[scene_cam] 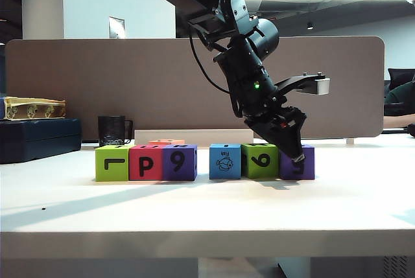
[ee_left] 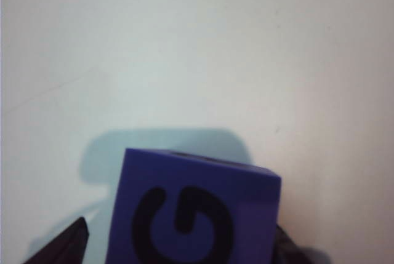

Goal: Select the appropriate blocks from the scattered letter blocks on the table and arrange them in a row to spell out "TURING".

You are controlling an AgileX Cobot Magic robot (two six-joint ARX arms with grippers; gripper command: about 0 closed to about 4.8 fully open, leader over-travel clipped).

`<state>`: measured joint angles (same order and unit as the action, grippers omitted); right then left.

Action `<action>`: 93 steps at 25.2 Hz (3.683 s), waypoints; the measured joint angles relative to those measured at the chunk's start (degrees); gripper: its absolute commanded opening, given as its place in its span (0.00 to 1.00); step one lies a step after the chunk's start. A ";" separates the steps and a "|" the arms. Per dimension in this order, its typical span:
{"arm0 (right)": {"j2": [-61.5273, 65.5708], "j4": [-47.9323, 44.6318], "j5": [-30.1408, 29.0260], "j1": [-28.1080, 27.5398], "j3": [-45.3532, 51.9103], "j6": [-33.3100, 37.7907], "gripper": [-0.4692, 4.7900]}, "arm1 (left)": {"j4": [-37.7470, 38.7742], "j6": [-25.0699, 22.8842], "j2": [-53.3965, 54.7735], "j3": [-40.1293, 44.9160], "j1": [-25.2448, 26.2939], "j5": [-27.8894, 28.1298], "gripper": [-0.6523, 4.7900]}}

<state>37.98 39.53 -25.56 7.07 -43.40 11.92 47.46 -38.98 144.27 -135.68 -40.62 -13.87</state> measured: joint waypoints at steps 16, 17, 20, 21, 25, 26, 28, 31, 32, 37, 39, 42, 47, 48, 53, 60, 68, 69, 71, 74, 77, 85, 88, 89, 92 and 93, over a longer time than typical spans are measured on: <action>0.00 -0.02 0.00 0.00 0.00 0.00 0.09 | 1.81 1.66 -0.09 -6.29 -0.87 0.68 0.80; 0.00 -0.07 0.00 0.00 0.00 0.00 0.09 | 2.34 2.32 -0.07 -6.71 -0.87 1.31 0.80; 0.02 -0.74 0.07 0.00 0.02 0.00 0.09 | 5.09 4.20 -0.07 -9.09 -0.87 4.87 0.80; 0.07 -1.25 0.09 0.00 0.02 0.00 0.09 | 6.08 4.61 -0.07 -9.94 -0.87 5.90 0.80; 0.70 -6.14 0.15 0.00 0.00 -1.55 0.09 | 13.97 8.61 -0.11 -16.24 -0.81 9.18 0.78; 1.07 -6.82 0.17 0.00 -0.02 -2.27 0.09 | 15.15 9.94 -0.24 -17.31 -0.74 9.33 0.78; 2.86 -7.61 0.46 0.00 0.00 -2.82 0.09 | 18.25 13.42 -1.01 -19.78 -0.59 9.44 0.71; 5.97 -7.69 2.27 0.00 0.02 -2.97 0.09 | 22.58 18.10 -3.48 -21.77 -0.57 9.42 0.55; 6.75 -7.85 2.67 0.00 0.02 -2.99 0.09 | 23.43 19.23 -4.20 -21.94 -0.57 9.35 0.49; 10.69 -10.91 4.20 -0.02 0.07 -3.02 0.09 | 26.51 22.43 -8.22 -21.97 -0.57 8.87 0.19; 12.22 -12.90 4.42 -0.02 0.07 -3.02 0.09 | 27.50 22.67 -9.55 -21.97 -0.57 8.90 0.14; 14.51 -15.12 4.55 -0.02 0.07 -2.99 0.09 | 28.59 23.02 -11.10 -21.97 -0.57 8.79 0.11; 17.99 -17.33 4.85 -0.02 0.04 -3.02 0.09 | 30.21 23.04 -11.98 -21.97 -0.57 8.76 0.11; 19.98 -18.75 4.96 -0.02 0.04 -2.99 0.09 | 32.17 22.99 -11.98 -21.94 -0.59 8.76 0.11; 25.70 -24.44 4.98 -0.02 -0.02 -3.02 0.09 | 34.60 23.30 -12.00 -21.92 -0.59 8.74 0.11; 37.31 -34.99 5.05 -0.02 -0.22 -3.02 0.09 | 34.60 26.43 -12.46 -21.94 -0.59 8.74 0.11; 48.92 -39.39 6.36 -0.02 -4.17 -2.99 0.09 | 34.60 27.02 -12.48 -21.97 -0.59 8.72 0.11; 49.42 -39.85 6.38 -0.02 -4.37 -2.99 0.09 | 34.60 27.02 -12.48 -21.97 -0.61 8.72 0.11; 50.56 -41.57 6.38 -0.02 -4.70 -2.99 0.09 | 34.60 27.02 -12.48 -21.97 -0.59 7.50 0.11; 52.52 -42.27 6.45 -0.02 -5.64 -2.97 0.09 | 34.60 27.02 -12.48 -21.94 -0.63 4.87 0.11; 54.14 -42.29 6.47 -0.02 -7.37 -2.99 0.09 | 34.60 27.17 -12.48 -21.92 -0.61 4.85 0.11; 60.06 -42.29 6.43 -0.02 -9.22 -2.97 0.09 | 34.62 29.77 -14.91 -21.92 0.81 4.96 0.11; 61.59 -43.65 6.27 0.00 -9.22 -2.97 0.09 | 34.62 29.83 -16.17 -21.92 0.94 4.96 0.11; 61.79 -44.17 6.23 0.00 -9.22 -2.95 0.09 | 34.62 29.83 -16.33 -21.94 0.94 4.96 0.11; 62.99 -45.35 6.23 0.00 -9.62 -2.80 0.09 | 34.62 29.83 -16.74 -22.05 1.18 4.96 0.11; 63.65 -45.62 5.66 0.00 -10.12 -2.69 0.09 | 34.62 29.83 -16.74 -22.05 1.20 4.98 0.11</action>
<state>101.62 -6.09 -19.90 7.07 -53.52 9.23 82.08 -9.15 127.52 -157.73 -39.42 -8.88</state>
